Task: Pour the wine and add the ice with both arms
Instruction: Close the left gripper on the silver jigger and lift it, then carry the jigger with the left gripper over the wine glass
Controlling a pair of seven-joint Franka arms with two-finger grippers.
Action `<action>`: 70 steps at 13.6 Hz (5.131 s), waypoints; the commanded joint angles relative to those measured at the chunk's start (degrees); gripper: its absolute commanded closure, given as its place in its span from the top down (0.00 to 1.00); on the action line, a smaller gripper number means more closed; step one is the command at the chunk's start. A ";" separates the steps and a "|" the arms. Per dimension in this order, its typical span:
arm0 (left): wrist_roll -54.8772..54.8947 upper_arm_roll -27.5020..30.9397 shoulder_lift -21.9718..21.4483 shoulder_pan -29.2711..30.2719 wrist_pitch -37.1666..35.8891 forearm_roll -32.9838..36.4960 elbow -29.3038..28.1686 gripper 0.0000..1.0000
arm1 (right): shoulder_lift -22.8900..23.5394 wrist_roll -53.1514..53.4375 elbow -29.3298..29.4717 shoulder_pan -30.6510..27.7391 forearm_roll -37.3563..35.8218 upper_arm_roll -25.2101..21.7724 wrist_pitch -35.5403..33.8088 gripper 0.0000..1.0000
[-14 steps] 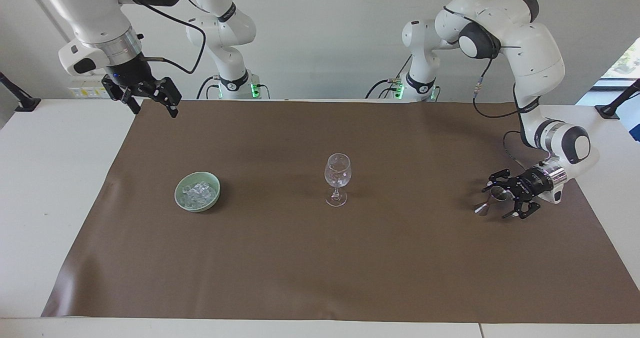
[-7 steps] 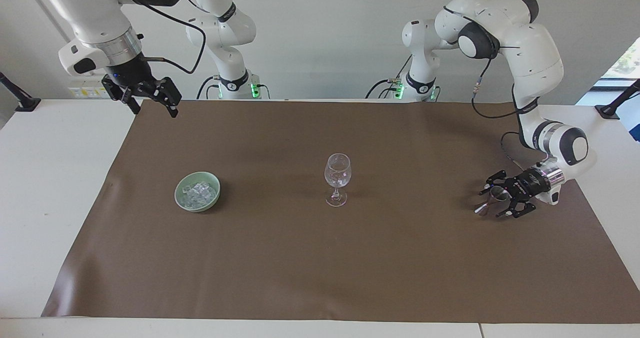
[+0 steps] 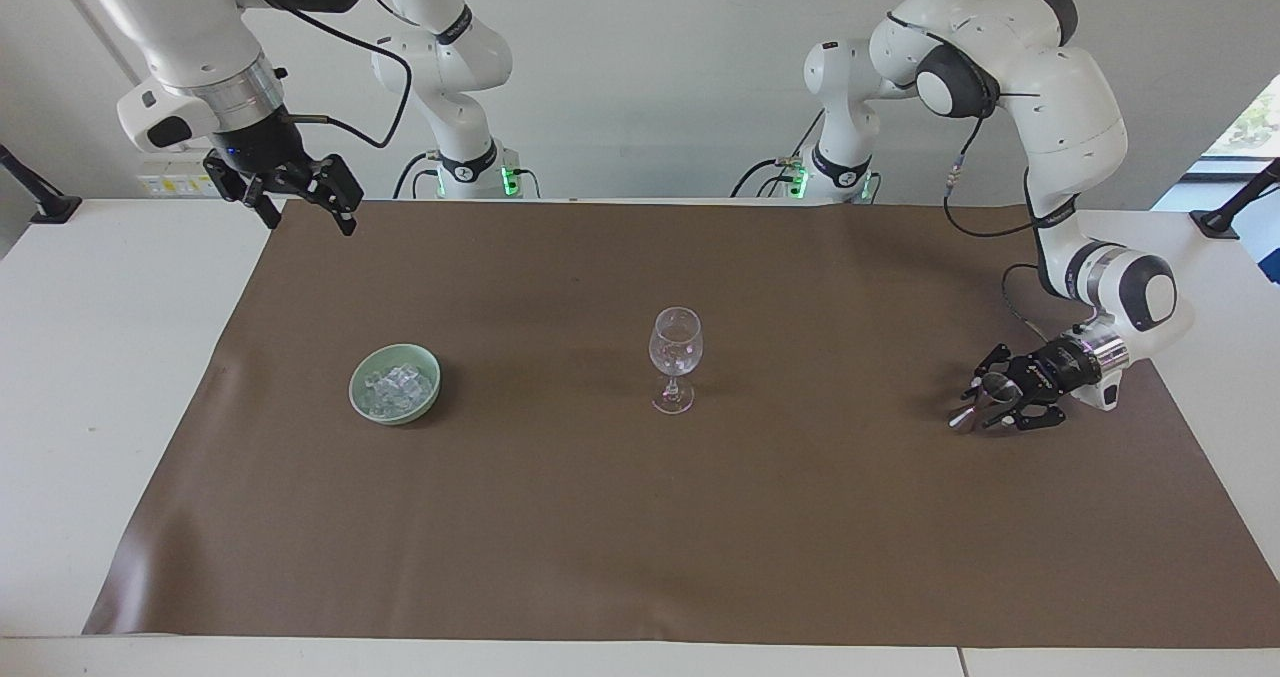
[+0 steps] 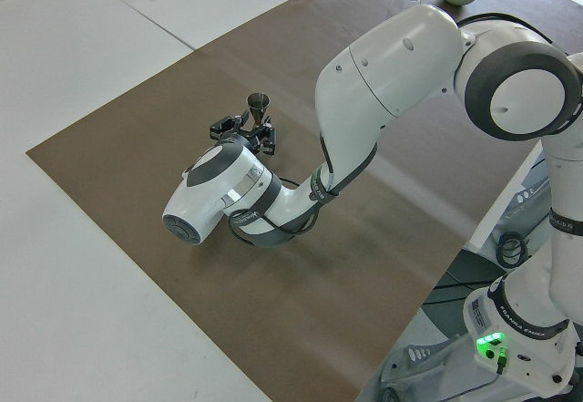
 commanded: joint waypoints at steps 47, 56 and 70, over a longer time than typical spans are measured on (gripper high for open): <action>-30.71 -37.57 -27.19 0.52 36.14 21.79 -0.52 0.00 | -0.95 -1.04 -0.85 -0.45 0.26 0.11 -0.32 1.00; -31.60 -45.05 -30.88 0.43 41.69 25.92 -4.21 0.00 | -0.95 -1.04 -0.85 -0.45 0.26 0.11 -0.32 1.00; -32.30 -53.58 -34.40 0.25 51.44 32.15 -9.40 0.00 | -0.95 -1.04 -0.85 -0.45 0.26 0.11 -0.32 1.00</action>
